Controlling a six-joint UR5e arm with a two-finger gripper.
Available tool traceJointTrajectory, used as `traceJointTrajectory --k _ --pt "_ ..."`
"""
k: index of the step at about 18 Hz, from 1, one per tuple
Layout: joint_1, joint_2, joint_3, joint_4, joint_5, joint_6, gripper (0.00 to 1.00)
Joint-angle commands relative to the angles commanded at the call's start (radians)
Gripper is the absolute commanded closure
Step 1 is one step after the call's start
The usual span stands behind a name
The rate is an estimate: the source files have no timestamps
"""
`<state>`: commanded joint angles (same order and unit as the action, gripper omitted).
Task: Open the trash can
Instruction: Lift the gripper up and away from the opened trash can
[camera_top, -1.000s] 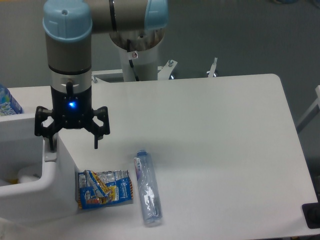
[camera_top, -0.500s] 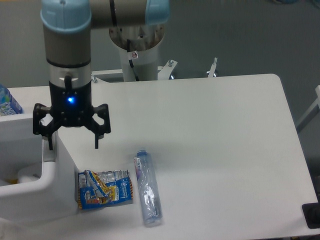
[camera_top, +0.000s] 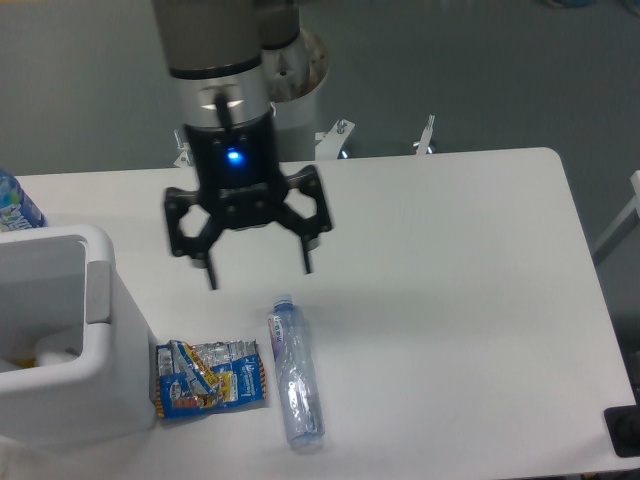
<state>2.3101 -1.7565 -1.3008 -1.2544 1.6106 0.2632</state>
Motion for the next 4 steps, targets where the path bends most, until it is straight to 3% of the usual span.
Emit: traceJointTrajectory --k 4 --pt "0.057 0.020 -0.017 -0.074 0.002 0.158 0.00"
